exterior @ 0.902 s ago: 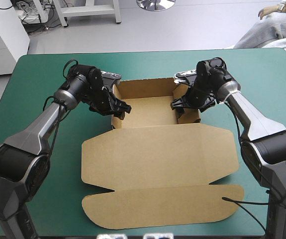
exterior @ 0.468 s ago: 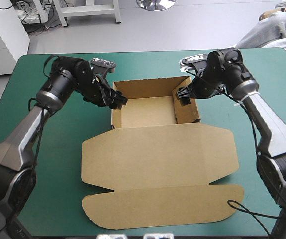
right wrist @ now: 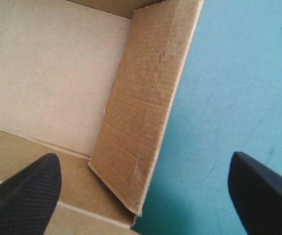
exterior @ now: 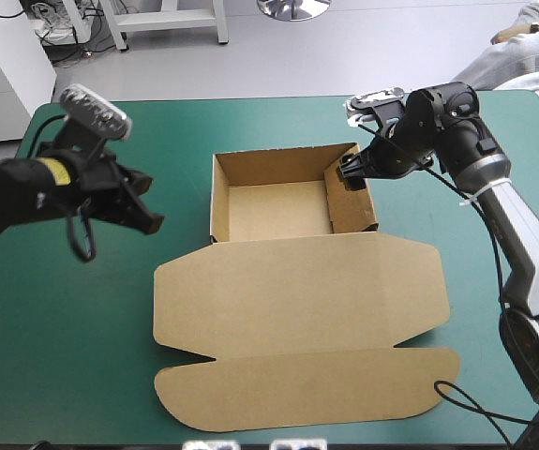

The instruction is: Fold the box

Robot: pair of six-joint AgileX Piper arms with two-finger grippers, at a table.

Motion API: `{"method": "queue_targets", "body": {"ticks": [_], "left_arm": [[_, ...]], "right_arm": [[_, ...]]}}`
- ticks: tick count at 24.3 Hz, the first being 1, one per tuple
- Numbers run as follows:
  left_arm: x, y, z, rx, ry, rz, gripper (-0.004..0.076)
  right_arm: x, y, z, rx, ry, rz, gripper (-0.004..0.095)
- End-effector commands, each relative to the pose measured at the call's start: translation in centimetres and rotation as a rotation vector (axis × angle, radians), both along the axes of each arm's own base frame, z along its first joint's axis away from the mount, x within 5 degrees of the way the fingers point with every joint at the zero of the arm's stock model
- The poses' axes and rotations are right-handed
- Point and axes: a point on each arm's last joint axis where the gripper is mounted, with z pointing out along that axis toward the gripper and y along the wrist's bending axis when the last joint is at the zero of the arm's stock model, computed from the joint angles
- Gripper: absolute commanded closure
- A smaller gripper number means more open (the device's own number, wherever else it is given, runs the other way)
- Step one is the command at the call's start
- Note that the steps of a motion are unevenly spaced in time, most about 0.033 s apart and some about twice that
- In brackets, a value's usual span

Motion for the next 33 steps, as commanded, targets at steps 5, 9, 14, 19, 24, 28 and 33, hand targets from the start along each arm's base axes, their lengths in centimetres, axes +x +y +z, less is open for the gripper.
{"method": "queue_targets", "body": {"ticks": [5, 9, 14, 19, 24, 28, 33], "left_arm": [[-7.2, 4.3, -2.9, 0.081, -0.009, 0.126, 0.0731], [-9.3, 5.3, -6.0, 0.082, 0.043, 0.164, 0.0731], [-10.0, 5.5, -11.8, 0.092, 0.215, 0.221, 0.0731], [-9.7, 5.2, -16.1, 0.133, 0.323, 0.216, 0.0731], [-9.5, 5.2, -17.1, 0.125, 0.33, 0.228, 0.0731], [-9.5, 5.2, -17.1, 0.124, 0.331, 0.23, 0.0731], [-9.4, 5.1, -17.1, 0.12, 0.326, 0.231, 0.0731]], "right_arm": [[-0.3, -0.2, 1.6, 0.015, -0.055, 0.008, 0.0075], [-0.2, -0.2, 1.5, 0.017, -0.058, 0.007, 0.0075], [0.2, 0.0, 1.3, 0.024, -0.077, 0.005, 0.0075], [1.8, 0.6, -1.2, 0.005, -0.028, 0.005, 0.0075], [4.7, 1.4, -6.7, -0.035, 0.09, 0.001, 0.0075], [5.4, 1.4, -8.3, -0.045, 0.131, -0.004, 0.0253], [5.4, 1.4, -8.3, -0.052, 0.127, 0.014, 0.0688]]}}
